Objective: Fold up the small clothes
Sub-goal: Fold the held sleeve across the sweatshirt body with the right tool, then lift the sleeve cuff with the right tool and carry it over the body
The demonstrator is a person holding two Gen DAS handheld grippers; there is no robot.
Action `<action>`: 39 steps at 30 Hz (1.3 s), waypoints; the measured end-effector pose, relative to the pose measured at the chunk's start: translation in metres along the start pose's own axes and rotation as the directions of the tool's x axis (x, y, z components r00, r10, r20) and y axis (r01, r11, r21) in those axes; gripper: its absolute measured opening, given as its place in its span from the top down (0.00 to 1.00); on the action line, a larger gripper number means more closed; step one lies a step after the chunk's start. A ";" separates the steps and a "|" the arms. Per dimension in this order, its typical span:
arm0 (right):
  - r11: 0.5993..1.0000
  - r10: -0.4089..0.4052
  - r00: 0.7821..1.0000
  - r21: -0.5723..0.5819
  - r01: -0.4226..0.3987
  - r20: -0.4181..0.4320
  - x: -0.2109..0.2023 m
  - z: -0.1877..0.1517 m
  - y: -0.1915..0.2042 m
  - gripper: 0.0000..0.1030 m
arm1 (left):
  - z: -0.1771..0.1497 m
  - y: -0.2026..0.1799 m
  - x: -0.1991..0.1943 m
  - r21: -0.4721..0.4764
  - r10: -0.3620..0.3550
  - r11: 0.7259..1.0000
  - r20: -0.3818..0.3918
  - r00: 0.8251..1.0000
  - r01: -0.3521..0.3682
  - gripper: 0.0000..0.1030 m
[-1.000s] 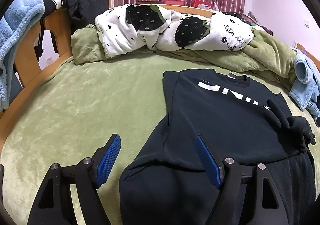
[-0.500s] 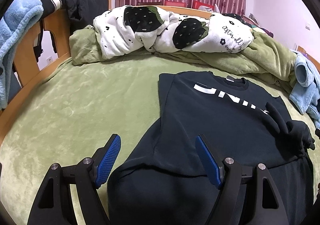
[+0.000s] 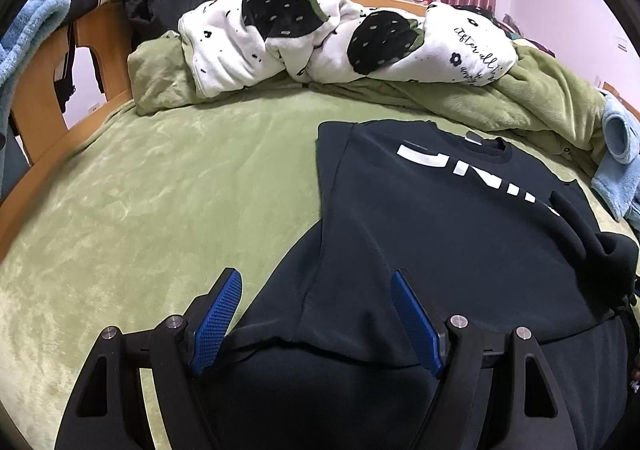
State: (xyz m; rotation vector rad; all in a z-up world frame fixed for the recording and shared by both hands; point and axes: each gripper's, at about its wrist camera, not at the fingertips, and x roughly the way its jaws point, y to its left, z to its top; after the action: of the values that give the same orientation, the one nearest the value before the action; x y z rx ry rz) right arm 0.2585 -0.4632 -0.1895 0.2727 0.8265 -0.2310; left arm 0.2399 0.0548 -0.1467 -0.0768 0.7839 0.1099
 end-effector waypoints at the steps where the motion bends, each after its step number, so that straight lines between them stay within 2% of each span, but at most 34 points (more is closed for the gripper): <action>1: 1.000 0.001 1.000 0.002 -0.001 -0.006 0.003 -0.001 -0.001 0.31 | 0.000 0.000 0.001 -0.002 0.001 1.000 -0.003 1.000 -0.001 0.27; 3: 1.000 -0.002 1.000 0.017 0.002 -0.024 0.009 -0.002 -0.004 0.26 | -0.001 0.000 0.003 -0.003 0.000 1.000 -0.008 1.000 0.000 0.27; 7: 0.998 0.031 0.998 0.063 -0.028 -0.048 0.017 -0.002 -0.011 0.25 | -0.002 -0.001 0.004 0.001 0.002 1.000 -0.009 1.000 -0.002 0.27; 9: 0.998 0.046 0.998 0.051 -0.044 -0.042 0.016 -0.002 -0.008 0.37 | -0.003 -0.002 0.003 0.004 -0.001 1.000 -0.008 1.000 0.001 0.27; 11: 0.999 0.030 0.999 0.017 -0.030 -0.030 0.013 -0.002 -0.001 0.43 | -0.003 -0.003 0.001 0.009 -0.004 1.000 -0.005 1.000 0.004 0.27; 13: 1.000 0.004 1.000 -0.023 -0.005 -0.016 0.011 0.001 0.004 0.52 | -0.003 -0.003 -0.001 0.012 -0.004 1.000 0.000 1.000 0.004 0.27; 14: 1.000 0.003 1.000 -0.030 -0.003 -0.013 0.010 0.002 0.005 0.62 | -0.003 -0.002 -0.002 0.010 -0.005 1.000 0.001 1.000 0.005 0.27; 17: 1.000 0.025 1.000 -0.001 -0.025 -0.011 0.000 0.009 0.001 0.79 | -0.002 -0.001 -0.006 0.001 -0.018 1.000 -0.001 1.000 0.018 0.27; 18: 1.000 0.028 1.000 0.005 -0.028 0.005 -0.008 0.011 0.002 0.81 | -0.002 -0.001 -0.008 0.000 -0.023 1.000 0.003 1.000 0.023 0.27; 24: 0.998 0.045 0.988 -0.050 -0.038 0.145 -0.064 0.025 0.032 0.83 | 0.001 0.003 -0.023 0.001 -0.039 0.999 0.038 0.998 0.039 0.27; 30: 0.992 0.048 0.969 -0.125 -0.018 0.240 -0.110 0.028 0.079 0.83 | 0.004 0.020 -0.039 -0.023 -0.040 0.999 0.072 0.997 0.041 0.27; 35: 0.984 0.083 0.959 -0.176 -0.035 0.271 -0.139 0.031 0.122 0.83 | 0.005 0.044 -0.042 -0.049 0.023 0.999 0.071 0.997 -0.019 0.27; 39: 0.976 0.154 0.957 -0.186 -0.110 0.244 -0.151 0.031 0.158 0.83 | 0.003 0.068 -0.041 -0.065 0.048 0.997 0.044 0.998 -0.045 0.27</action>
State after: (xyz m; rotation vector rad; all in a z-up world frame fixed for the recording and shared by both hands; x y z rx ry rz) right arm 0.2298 -0.3101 -0.0328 0.1325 0.5633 -0.0663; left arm 0.2048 0.1193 -0.1176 -0.1168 0.7372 0.1802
